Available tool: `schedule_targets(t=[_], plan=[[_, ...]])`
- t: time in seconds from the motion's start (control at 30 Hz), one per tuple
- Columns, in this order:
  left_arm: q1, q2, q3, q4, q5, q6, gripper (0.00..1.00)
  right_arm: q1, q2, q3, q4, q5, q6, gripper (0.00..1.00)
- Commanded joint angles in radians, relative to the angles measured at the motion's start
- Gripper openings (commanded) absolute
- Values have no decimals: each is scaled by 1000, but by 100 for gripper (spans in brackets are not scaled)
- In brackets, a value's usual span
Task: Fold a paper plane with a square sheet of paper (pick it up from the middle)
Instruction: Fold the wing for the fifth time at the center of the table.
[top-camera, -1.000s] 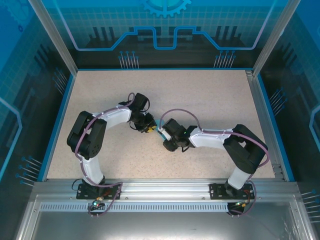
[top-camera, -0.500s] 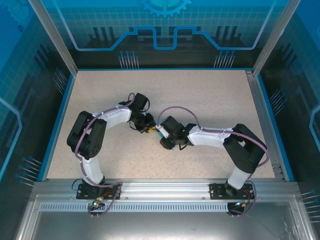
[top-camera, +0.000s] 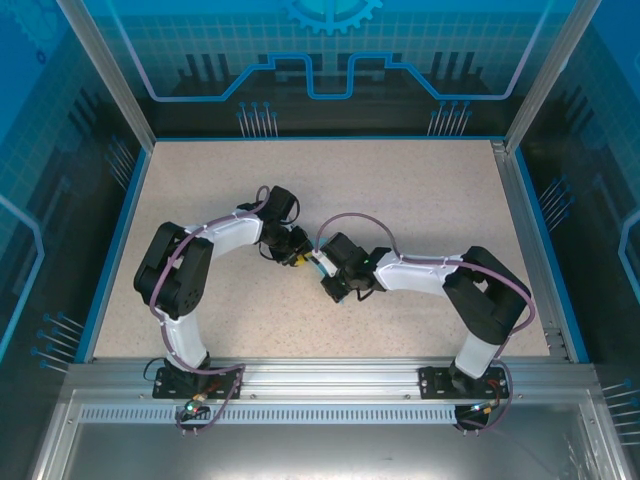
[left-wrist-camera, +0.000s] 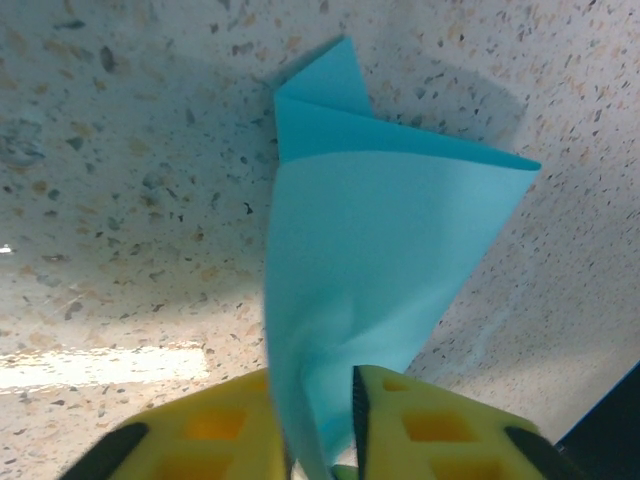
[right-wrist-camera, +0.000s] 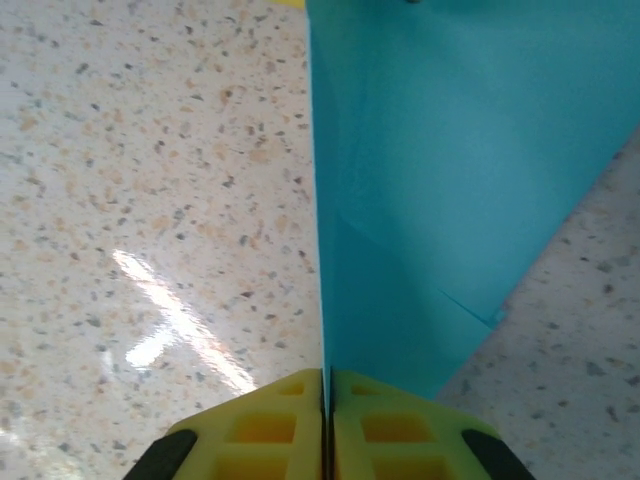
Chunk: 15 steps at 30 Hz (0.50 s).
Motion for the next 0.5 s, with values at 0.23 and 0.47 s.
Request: schedule_targets(t=[0.23,0.47], plan=[[1,-95,-4,-41,-31,26,41,-68,19,-63,135,-258,104,10],[1,-66,-15,-61,-23,30,47,-70,38,-63,109,-258,96,11]])
